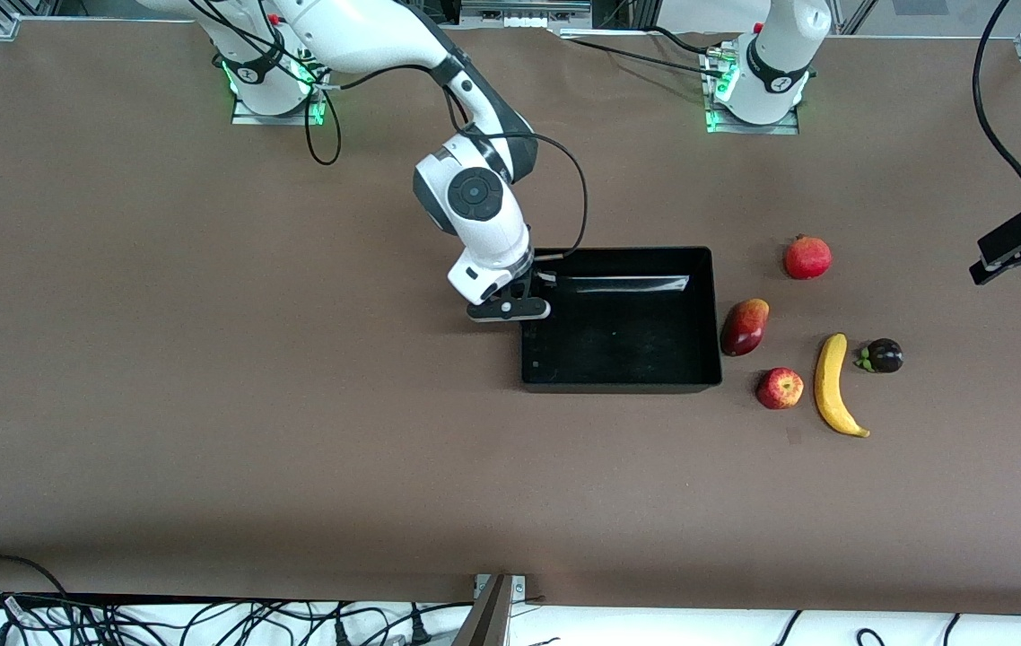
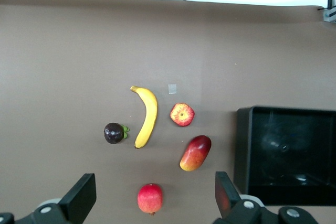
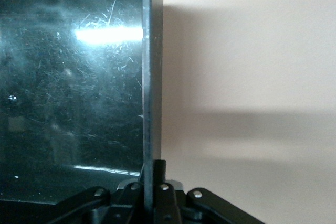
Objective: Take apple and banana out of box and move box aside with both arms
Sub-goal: 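Grip the tray rim with the right gripper and drag the tray sideways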
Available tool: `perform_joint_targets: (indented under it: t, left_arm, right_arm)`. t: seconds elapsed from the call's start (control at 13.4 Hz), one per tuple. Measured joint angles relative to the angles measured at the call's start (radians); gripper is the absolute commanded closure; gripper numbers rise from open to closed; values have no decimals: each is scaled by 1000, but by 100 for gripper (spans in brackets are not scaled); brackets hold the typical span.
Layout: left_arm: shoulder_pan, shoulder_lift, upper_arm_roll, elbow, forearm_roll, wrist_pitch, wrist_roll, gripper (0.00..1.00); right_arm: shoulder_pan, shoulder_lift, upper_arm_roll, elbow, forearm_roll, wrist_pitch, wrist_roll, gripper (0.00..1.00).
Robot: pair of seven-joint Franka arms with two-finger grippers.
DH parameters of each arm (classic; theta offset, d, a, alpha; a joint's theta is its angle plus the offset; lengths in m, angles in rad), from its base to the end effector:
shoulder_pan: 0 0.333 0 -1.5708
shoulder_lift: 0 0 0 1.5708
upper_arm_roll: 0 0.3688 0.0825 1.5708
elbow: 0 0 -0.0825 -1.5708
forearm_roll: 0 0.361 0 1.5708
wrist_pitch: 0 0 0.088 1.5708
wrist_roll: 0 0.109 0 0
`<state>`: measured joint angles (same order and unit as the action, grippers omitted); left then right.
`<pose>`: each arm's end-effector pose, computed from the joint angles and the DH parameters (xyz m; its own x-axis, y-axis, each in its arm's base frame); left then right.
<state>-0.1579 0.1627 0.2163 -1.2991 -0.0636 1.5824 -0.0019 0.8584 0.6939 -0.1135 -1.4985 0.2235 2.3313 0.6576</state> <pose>0.5903 0.0129 0.7092 0.9909 0.0535 0.1239 0.0503 -0.9983 0.0286 0.5306 0.5206 0.3273 0.9987 -0.0276 0.0426 -0.0199 -0.9850 -0.1712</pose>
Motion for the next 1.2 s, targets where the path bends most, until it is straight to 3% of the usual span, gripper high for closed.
perform_joint_targets:
  t: [0.3, 0.6, 0.82, 1.05, 1.2]
  left_arm:
    - [-2, -21, 0, 0, 0, -33, 0, 0]
    - [-2, -29, 0, 0, 0, -39, 0, 0]
    - [-5, -35, 0, -2, 0, -54, 1, 0]
    - [-15, -36, -2, -5, 0, -56, 2, 0]
    - [-22, -36, -7, -13, 0, -58, 2, 0]
  right_arm:
    - [-1, -123, -130, -3, 0, -176, -19, 100]
    - [-8, -205, -299, -71, 0, -275, -139, 100]
    - [-11, -238, -439, -143, 11, -336, -349, 100]
    - [-27, -272, -585, -279, 106, -307, -607, 100]
    - [-70, -282, -630, -344, 146, -283, -769, 100]
